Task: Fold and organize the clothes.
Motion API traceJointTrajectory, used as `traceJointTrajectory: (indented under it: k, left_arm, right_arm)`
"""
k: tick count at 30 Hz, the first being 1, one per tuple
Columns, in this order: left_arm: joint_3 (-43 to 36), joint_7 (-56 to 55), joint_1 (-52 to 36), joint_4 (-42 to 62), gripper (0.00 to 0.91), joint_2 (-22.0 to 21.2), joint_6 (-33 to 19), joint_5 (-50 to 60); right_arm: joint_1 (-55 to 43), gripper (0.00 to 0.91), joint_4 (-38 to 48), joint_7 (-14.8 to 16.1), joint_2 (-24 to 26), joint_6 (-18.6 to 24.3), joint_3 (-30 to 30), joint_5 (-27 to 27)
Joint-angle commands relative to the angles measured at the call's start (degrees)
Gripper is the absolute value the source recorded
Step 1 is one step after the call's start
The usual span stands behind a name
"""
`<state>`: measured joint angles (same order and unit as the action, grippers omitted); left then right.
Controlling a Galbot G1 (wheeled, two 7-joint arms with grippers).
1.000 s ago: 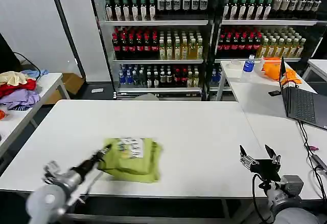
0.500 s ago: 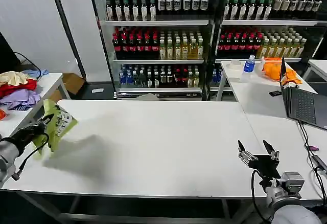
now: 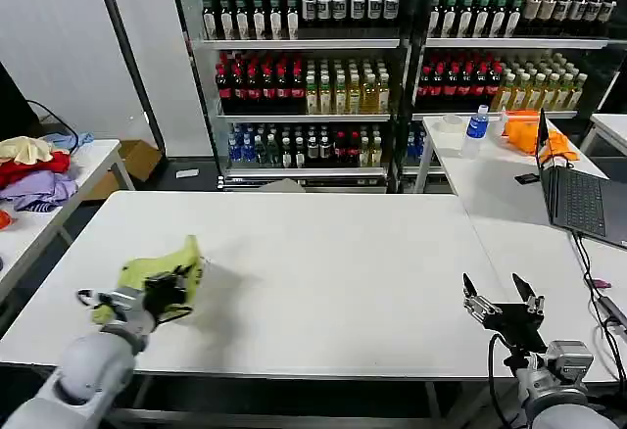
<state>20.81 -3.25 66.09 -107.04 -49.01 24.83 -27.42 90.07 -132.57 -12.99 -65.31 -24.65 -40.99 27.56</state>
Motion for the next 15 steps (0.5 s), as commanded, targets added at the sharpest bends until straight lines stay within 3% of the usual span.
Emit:
traceJointTrajectory:
  k: [1, 15]
  left_arm:
    - [-19.1, -0.2, -14.8, 1.1, 0.03, -5.9, 3.6, 5.6]
    - [-31.6, -8.1, -24.6, 11.3, 0.03, -20.6, 4.4, 1.7]
  right_arm:
    - [1.7, 0.907, -0.3, 0.1, -0.8, 0.3, -0.6, -0.8]
    - [1.6, 0.907, -0.6, 0.2, -1.6, 0.1, 0.0, -1.5]
